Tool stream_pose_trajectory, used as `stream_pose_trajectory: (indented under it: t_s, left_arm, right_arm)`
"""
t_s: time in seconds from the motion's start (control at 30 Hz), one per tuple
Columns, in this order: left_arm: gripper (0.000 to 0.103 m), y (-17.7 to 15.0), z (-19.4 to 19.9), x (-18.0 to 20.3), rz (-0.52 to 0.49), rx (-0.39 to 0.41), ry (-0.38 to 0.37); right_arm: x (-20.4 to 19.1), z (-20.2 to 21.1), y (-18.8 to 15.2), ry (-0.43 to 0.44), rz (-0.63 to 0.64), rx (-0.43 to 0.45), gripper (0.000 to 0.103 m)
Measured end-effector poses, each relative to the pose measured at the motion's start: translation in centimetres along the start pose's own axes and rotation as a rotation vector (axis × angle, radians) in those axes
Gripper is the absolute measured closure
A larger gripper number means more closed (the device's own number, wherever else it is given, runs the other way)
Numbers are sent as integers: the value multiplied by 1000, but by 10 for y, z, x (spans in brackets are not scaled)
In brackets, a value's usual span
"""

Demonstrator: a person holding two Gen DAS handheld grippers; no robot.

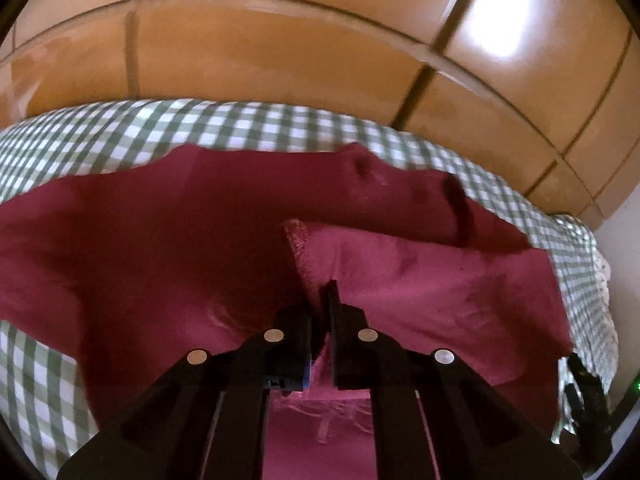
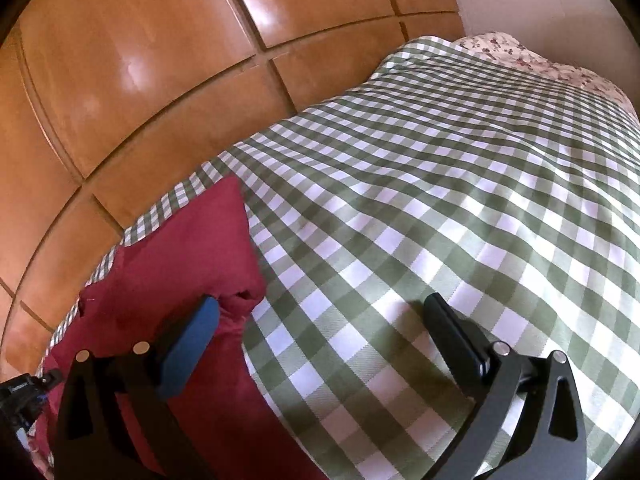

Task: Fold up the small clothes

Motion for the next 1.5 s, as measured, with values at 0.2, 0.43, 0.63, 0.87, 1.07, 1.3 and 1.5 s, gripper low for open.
stream_pose_trajectory:
  t_s: [0.2,0.43,0.63,0.87,1.07,1.3,1.5]
  left_arm:
    - [94,-16,-17,-5,-31,5,18]
    - [94,-21,-16,-9,-62,56,9]
    - [94,-18,-23,-5,-32,50,-28]
    - [79,-19,-10,-12,32,27,-126]
    - [14,-19,51,-52,152,177,-141]
    - [14,-31,90,-159,369,241,-5]
    - [14,-53,125,-252,629,320,99]
  right_arm:
    - [-6,3,2,45,6,15,2]
    - [-24,1,12,36,54,14,2]
    - [-14,-28,4,-232,104,-69,2]
    - [-11,-27,3,-195,86,-50,2]
    - [-12,-19,5,-153,67,-25,2]
    - [-12,-19,6,-140,58,-25,2]
    - [-7,-10,10,-108,12,21,2]
Point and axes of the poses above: each gripper's, at about its wrist camera, not at the fingertips, and z roughly against the way its jaws point, x to its right, y to its top, the point moved 9 cm from there along -z, roughly the way its jaws point, and after that the axes turned 4 degrees about -x, right-handed, at the moved point
